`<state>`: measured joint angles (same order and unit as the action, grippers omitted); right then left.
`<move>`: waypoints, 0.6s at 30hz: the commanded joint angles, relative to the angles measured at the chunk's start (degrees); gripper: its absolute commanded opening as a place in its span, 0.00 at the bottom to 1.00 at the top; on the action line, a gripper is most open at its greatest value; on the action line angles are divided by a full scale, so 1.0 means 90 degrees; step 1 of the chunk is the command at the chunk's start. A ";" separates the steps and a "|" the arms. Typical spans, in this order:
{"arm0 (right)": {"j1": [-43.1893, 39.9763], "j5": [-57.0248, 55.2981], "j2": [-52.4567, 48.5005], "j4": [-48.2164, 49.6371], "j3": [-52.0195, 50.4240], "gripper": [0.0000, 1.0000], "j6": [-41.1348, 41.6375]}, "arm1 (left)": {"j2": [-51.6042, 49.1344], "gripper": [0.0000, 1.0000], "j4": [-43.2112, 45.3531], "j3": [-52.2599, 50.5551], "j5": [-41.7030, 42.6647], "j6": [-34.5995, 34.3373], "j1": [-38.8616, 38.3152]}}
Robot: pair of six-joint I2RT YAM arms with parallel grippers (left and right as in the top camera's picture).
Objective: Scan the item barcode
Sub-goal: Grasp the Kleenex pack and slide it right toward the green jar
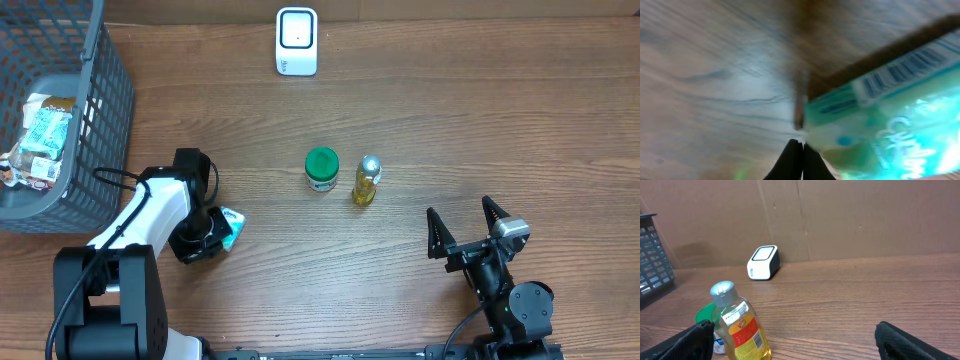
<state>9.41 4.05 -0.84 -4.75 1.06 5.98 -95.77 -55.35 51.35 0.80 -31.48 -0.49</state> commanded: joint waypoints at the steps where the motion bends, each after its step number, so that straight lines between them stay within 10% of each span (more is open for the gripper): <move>1: -0.0019 -0.0061 0.0075 0.0017 -0.0068 1.00 -0.0022 | 0.0022 0.04 0.0236 -0.0041 0.1166 0.0585 0.0005; 8: -0.0019 -0.0061 0.0075 0.0019 -0.0066 1.00 -0.0022 | 0.0024 0.04 0.0794 0.0032 0.2875 0.1258 -0.0124; 18: -0.0019 -0.0061 0.0075 0.0017 -0.0066 1.00 -0.0022 | 0.0024 0.04 0.0124 0.1052 0.2339 0.1428 -0.0534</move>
<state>9.41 4.03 -0.84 -4.75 1.06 5.98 -95.77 -52.69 56.31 23.94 -20.62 -4.93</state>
